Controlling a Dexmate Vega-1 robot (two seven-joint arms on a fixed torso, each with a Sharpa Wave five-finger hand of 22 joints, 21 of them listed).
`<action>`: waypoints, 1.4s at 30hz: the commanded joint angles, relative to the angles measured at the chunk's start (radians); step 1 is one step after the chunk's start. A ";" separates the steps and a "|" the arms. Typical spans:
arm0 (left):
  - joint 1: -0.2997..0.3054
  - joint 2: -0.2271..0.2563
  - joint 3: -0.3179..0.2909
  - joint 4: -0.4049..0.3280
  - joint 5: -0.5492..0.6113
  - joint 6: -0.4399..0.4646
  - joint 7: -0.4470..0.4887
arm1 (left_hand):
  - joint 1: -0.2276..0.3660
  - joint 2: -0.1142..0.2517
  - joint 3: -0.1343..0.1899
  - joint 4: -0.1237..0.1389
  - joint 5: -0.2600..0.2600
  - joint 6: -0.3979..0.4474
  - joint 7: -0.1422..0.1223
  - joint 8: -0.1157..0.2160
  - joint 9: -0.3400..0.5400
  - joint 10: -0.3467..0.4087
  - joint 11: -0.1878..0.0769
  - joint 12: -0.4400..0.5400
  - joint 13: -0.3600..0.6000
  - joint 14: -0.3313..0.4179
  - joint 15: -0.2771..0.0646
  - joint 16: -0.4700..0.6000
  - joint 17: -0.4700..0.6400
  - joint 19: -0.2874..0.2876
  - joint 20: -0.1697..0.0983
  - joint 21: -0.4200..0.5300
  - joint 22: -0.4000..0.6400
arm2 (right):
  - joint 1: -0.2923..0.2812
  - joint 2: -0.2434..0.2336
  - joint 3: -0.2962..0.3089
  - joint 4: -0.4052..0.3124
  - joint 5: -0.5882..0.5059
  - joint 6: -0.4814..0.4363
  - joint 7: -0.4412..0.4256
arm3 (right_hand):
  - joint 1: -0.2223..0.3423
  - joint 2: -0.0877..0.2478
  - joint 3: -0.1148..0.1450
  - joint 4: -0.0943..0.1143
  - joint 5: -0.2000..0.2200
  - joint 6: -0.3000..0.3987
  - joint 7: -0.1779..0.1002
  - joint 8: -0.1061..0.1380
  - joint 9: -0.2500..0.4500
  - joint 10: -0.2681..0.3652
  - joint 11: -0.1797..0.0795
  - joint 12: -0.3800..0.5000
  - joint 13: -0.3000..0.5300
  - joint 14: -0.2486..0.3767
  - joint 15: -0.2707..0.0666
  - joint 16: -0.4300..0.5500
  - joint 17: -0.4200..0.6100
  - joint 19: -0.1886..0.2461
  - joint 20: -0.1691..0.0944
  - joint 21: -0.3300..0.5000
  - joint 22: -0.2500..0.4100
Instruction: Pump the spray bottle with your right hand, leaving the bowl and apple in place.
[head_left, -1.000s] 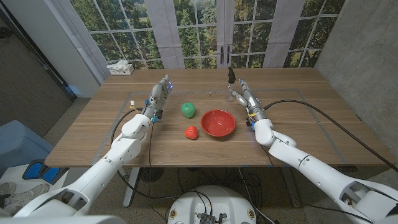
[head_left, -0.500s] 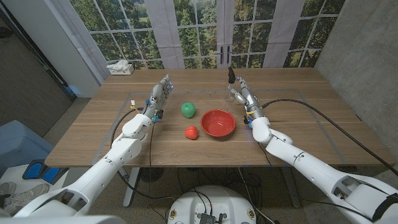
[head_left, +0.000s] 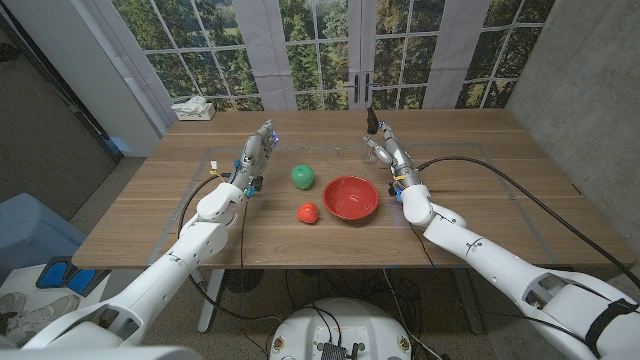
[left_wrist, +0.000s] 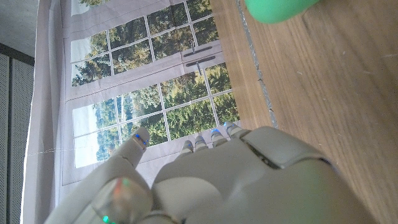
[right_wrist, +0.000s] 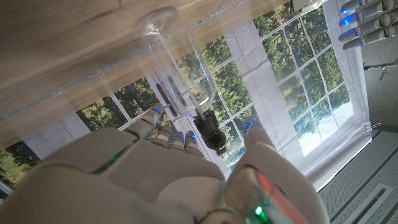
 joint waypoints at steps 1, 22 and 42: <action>0.000 0.001 -0.001 0.000 -0.003 0.002 -0.004 | 0.008 0.067 -0.001 -0.006 0.002 -0.016 0.003 0.004 0.005 -0.097 0.007 0.007 0.002 -0.148 -0.082 0.003 0.003 -0.030 -0.097 0.001 0.002 | 0.041 0.033 -0.017 0.070 -0.002 0.024 -0.015 | 0.005 0.002 -0.002 -0.006 -0.001 -0.005 -0.001 0.001 0.005 -0.010 0.000 0.006 0.001 -0.006 0.004 0.004 0.002 -0.001 -0.002 0.001 0.002; 0.010 0.008 -0.008 -0.010 -0.007 0.004 0.002 | 0.009 0.068 -0.003 -0.010 0.002 -0.016 0.002 0.005 0.005 -0.097 0.007 0.007 0.002 -0.148 -0.081 0.003 0.003 -0.029 -0.095 0.001 0.002 | 0.110 0.088 -0.046 0.193 0.018 0.073 -0.025 | 0.008 0.003 -0.005 -0.009 -0.003 -0.014 -0.001 -0.002 0.005 -0.020 0.004 0.005 0.002 -0.014 0.008 0.004 0.005 -0.006 0.000 0.000 0.003; 0.013 0.011 -0.011 -0.019 -0.008 0.004 0.004 | 0.010 0.069 -0.004 -0.012 0.002 -0.016 0.003 0.004 0.005 -0.097 0.007 0.007 0.002 -0.147 -0.081 0.003 0.003 -0.029 -0.095 0.001 0.002 | 0.162 0.123 -0.069 0.285 0.037 0.110 -0.016 | 0.012 0.002 -0.008 -0.014 -0.004 -0.006 -0.006 0.002 0.005 -0.019 0.004 0.007 0.002 -0.013 0.008 0.007 0.006 -0.006 0.001 0.000 0.003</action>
